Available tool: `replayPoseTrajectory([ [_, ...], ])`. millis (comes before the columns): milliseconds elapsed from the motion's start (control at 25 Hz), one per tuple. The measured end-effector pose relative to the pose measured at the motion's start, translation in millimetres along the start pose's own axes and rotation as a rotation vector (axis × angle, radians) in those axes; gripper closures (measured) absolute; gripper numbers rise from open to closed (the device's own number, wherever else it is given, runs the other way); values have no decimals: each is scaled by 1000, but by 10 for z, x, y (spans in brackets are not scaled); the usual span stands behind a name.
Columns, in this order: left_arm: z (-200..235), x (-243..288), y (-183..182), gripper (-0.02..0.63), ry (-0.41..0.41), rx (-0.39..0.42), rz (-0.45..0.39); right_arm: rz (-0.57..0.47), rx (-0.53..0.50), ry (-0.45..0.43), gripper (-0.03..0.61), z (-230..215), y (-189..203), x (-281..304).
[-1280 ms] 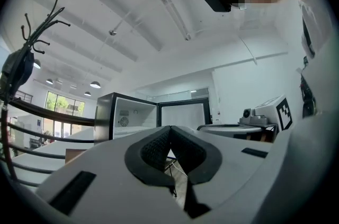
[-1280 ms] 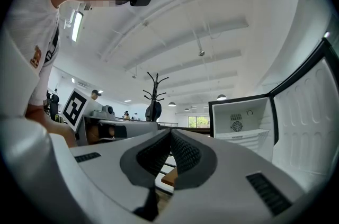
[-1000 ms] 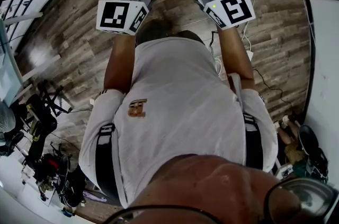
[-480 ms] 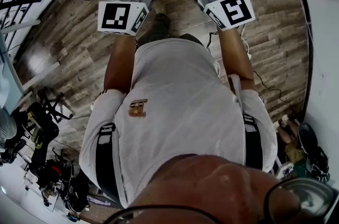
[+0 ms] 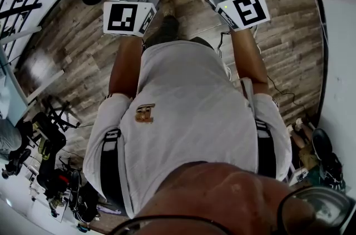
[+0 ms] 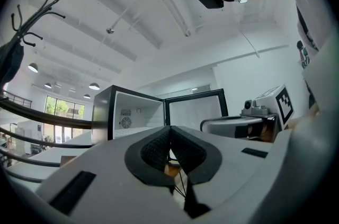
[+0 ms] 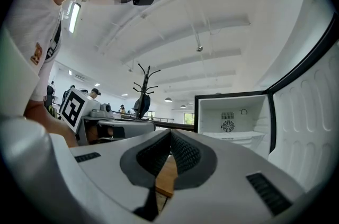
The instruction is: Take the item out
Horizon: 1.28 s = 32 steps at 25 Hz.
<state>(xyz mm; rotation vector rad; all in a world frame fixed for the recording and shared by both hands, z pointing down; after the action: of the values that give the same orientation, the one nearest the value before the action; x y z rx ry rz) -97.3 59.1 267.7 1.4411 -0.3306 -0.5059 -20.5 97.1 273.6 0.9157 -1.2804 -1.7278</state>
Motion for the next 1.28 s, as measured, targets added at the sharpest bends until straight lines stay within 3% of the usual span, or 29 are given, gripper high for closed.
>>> replayPoseTrajectory([
  [720,1206,989,284,595,52,24,75,84,-1,49,546,-738,534,1246],
  [1280,1949,1404,401,595,104,62,67,122,-20,85,545,-1018,766,2023],
])
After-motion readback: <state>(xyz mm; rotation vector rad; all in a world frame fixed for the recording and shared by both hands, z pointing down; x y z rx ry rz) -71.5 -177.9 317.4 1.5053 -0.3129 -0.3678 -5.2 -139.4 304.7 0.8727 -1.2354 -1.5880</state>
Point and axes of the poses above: the fingertips, and each gripper's own axes: x forward along the fingers, z to its left, y out of its underside, the point moved 2 cm from there along -x, backward along the fingers, and after that the axes turned 9 degrees about -x, right-handed, at the moved point
